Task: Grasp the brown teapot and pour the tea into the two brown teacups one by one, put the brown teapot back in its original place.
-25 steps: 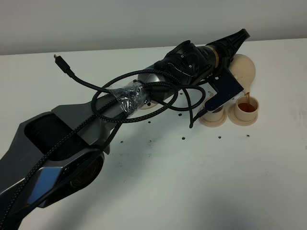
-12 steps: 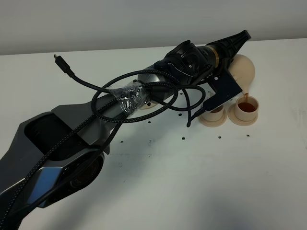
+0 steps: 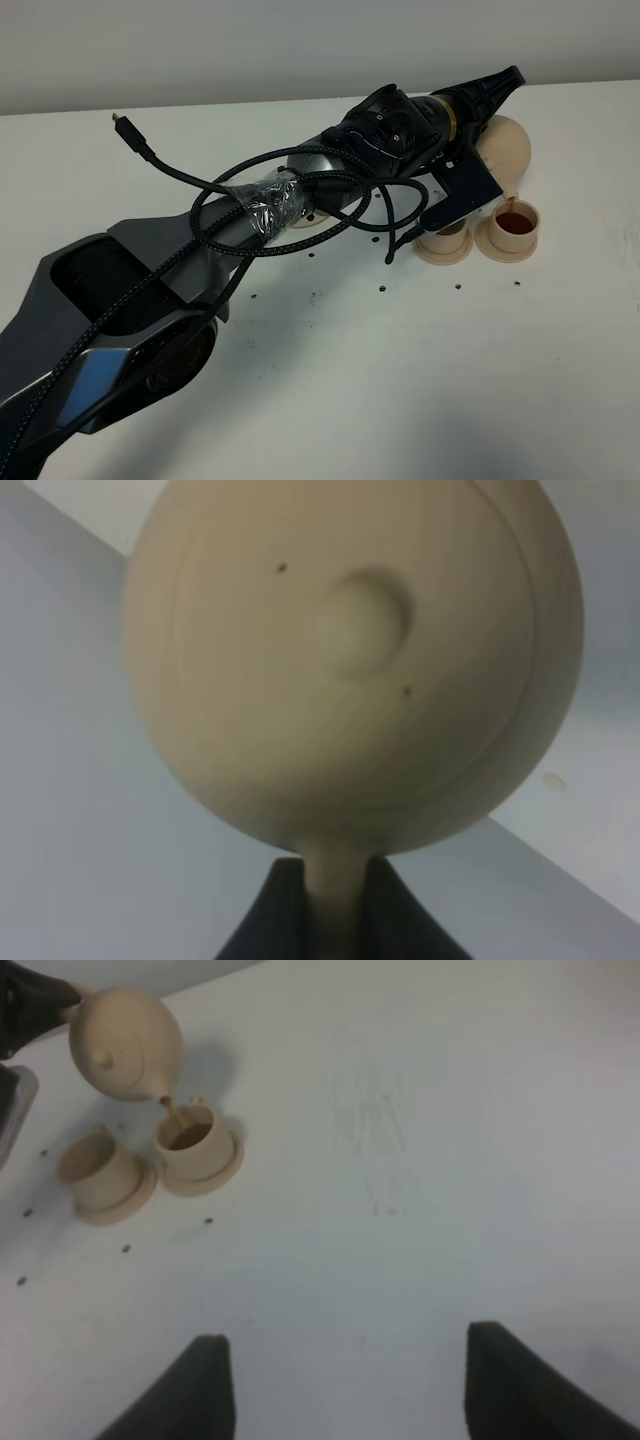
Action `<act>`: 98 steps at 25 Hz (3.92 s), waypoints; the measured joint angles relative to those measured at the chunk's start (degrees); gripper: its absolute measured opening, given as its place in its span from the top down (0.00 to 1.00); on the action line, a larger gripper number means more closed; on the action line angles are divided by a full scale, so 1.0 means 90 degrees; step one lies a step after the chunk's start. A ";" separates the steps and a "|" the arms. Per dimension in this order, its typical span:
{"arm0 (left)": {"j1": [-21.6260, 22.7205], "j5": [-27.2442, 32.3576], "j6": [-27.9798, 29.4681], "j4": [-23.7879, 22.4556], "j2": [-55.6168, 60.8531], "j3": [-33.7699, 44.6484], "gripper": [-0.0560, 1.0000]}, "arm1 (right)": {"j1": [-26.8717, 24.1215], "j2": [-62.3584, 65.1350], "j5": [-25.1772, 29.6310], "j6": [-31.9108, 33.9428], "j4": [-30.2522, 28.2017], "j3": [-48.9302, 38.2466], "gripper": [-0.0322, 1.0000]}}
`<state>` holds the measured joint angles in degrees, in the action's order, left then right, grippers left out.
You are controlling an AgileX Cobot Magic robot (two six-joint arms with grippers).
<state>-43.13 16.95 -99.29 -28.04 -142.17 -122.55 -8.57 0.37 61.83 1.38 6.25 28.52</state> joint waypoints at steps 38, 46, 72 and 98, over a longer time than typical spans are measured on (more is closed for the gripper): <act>-0.0008 -0.0202 -0.0459 0.0420 0.0000 0.0000 0.84 | 0.0000 0.0000 0.0000 0.0000 0.0000 0.0000 0.49; -0.0008 0.0023 -0.0343 0.0591 0.0000 0.0000 0.84 | 0.0000 0.0000 0.0000 0.0000 0.0000 0.0000 0.49; 0.0060 0.1454 0.3033 0.1339 0.0619 0.0000 0.84 | 0.0000 0.0000 0.0000 0.0000 0.0000 0.0000 0.49; -0.0407 0.5681 0.7884 0.2241 0.1282 0.0000 0.84 | 0.0000 0.0000 0.0000 0.0000 0.0000 0.0000 0.49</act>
<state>-46.79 68.07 -28.34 -7.86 -130.63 -122.55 -8.57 0.37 61.83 1.38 6.25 28.52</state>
